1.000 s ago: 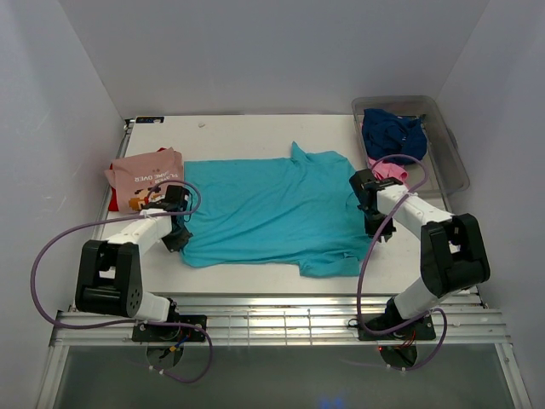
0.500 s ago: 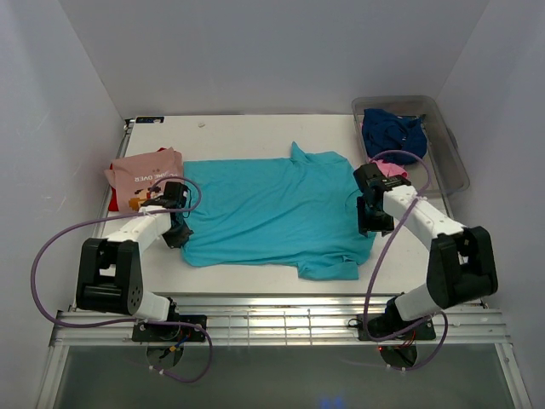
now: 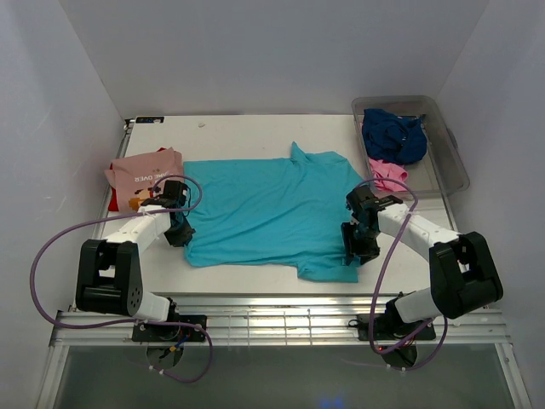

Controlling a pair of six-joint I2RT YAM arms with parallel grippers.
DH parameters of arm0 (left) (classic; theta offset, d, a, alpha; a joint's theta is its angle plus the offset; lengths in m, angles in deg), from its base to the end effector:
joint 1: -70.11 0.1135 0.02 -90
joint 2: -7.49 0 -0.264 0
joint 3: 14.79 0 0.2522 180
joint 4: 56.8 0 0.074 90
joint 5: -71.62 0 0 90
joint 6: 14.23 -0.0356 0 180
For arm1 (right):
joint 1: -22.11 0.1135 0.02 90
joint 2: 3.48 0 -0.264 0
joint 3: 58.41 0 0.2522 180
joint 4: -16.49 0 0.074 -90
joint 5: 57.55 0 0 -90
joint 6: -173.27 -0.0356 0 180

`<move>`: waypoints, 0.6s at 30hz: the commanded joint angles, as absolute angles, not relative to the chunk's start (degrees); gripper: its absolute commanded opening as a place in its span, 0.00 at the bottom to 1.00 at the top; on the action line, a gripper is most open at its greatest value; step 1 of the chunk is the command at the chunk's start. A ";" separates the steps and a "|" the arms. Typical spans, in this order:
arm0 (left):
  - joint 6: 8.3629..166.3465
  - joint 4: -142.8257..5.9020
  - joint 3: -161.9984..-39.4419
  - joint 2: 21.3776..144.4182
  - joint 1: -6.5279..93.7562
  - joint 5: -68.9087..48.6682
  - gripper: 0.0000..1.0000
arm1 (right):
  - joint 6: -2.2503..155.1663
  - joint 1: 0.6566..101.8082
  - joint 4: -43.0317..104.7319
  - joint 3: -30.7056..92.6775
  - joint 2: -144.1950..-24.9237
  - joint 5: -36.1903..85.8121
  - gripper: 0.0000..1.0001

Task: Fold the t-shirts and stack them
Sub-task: Grap the side of the flattened tshirt closest away from the robot with both arms

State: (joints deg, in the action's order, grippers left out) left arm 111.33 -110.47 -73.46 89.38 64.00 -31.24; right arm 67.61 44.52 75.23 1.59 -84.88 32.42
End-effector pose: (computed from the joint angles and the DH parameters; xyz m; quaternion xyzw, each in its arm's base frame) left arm 0.2387 -0.0176 0.1696 -0.2633 0.9515 0.0636 0.1456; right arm 0.2164 0.0893 0.1745 -0.0587 0.9946 0.0283 0.0812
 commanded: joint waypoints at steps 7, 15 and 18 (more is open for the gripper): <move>110.67 -110.91 -73.73 87.74 64.31 -30.42 0.14 | 66.49 45.75 73.23 0.09 -84.78 28.23 0.50; 110.67 -112.14 -74.17 85.72 64.31 -30.95 0.07 | 64.64 47.77 76.48 -0.08 -83.29 30.60 0.50; 110.67 -112.31 -74.25 85.54 64.31 -30.86 0.07 | 63.59 48.38 76.66 -1.75 -81.62 30.78 0.50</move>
State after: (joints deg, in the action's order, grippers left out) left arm 110.91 -111.67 -73.46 87.87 64.00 -30.98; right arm 65.25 47.73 74.66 -0.03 -84.21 30.36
